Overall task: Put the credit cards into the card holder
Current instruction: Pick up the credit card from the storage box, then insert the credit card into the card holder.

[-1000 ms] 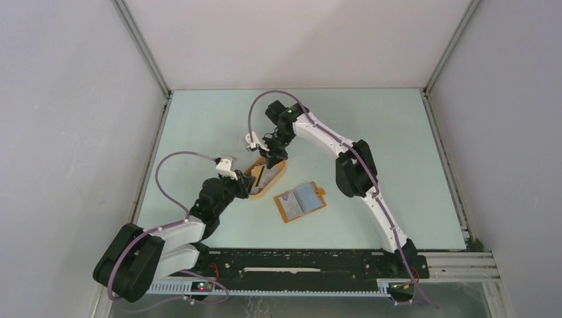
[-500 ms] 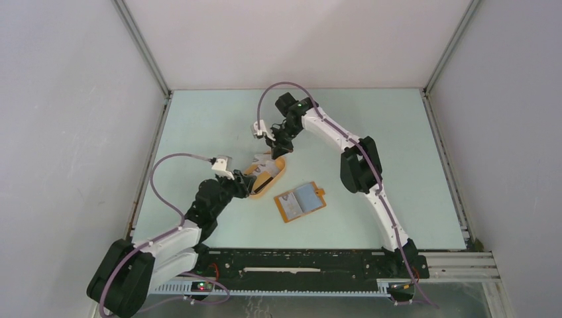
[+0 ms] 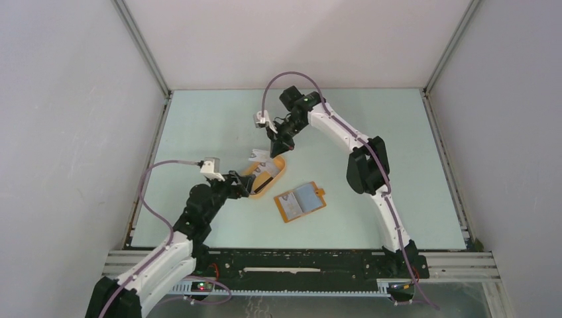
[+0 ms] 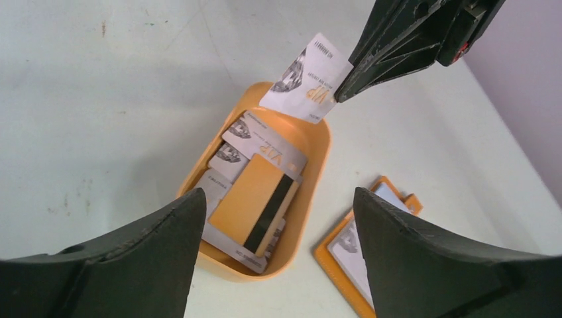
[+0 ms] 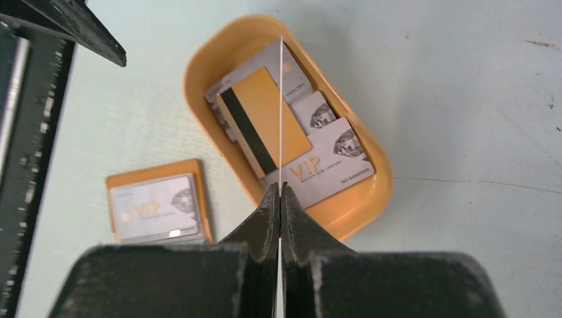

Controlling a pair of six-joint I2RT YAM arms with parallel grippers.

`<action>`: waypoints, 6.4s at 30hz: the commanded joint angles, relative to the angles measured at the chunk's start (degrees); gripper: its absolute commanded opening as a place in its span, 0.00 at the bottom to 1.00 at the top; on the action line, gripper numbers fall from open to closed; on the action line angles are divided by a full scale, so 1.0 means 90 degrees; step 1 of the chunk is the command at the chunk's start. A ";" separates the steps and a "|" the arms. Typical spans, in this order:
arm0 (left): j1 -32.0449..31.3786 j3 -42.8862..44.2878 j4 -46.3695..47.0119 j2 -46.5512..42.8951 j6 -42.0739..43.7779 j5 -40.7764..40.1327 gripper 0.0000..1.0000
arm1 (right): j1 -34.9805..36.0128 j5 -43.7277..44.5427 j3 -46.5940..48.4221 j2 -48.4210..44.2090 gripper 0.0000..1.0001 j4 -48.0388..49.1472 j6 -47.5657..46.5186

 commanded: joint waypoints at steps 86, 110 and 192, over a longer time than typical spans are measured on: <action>-0.1998 -0.0463 0.4835 0.3118 -0.3522 0.0143 0.00 | -0.1736 0.0370 -0.6645 -0.4422 0.24 0.2814 0.4652; -0.2448 -0.0123 0.7047 0.6676 -0.4802 -0.0543 0.00 | -0.0814 0.1625 -0.6138 -0.2662 0.16 0.2102 0.4452; -0.2681 0.0613 0.4839 0.7447 -0.5872 -0.0176 0.18 | -0.0574 0.1654 -0.5971 -0.2525 0.15 0.1913 0.4363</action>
